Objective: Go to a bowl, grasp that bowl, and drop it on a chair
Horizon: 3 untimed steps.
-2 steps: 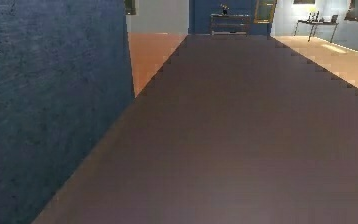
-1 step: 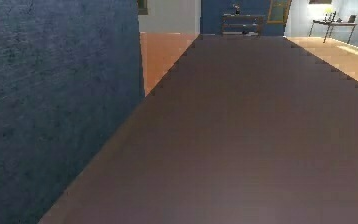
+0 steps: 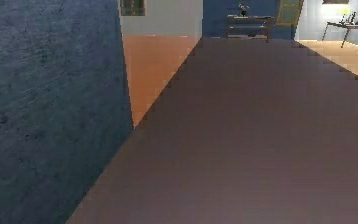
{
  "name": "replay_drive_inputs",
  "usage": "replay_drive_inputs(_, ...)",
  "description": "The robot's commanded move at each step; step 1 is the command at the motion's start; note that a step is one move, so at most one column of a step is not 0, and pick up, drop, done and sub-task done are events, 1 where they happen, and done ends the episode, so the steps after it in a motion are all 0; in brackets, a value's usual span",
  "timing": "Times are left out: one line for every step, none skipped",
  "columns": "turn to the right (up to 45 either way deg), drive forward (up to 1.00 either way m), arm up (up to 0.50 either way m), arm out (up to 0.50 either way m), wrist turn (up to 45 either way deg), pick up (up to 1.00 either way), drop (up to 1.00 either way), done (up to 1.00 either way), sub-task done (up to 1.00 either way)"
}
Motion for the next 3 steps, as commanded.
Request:
replay_drive_inputs(0.0, 1.00, 0.00, 0.00, 0.0, 0.00, 0.00, 0.00, 0.00)
replay_drive_inputs(0.0, 1.00, 0.00, 0.00, 0.0, 0.00, 0.00, 0.00, 0.00)
replay_drive_inputs(0.0, 0.45, 0.00, 0.00, 0.0, 0.00, 0.00, 0.00, 0.00)
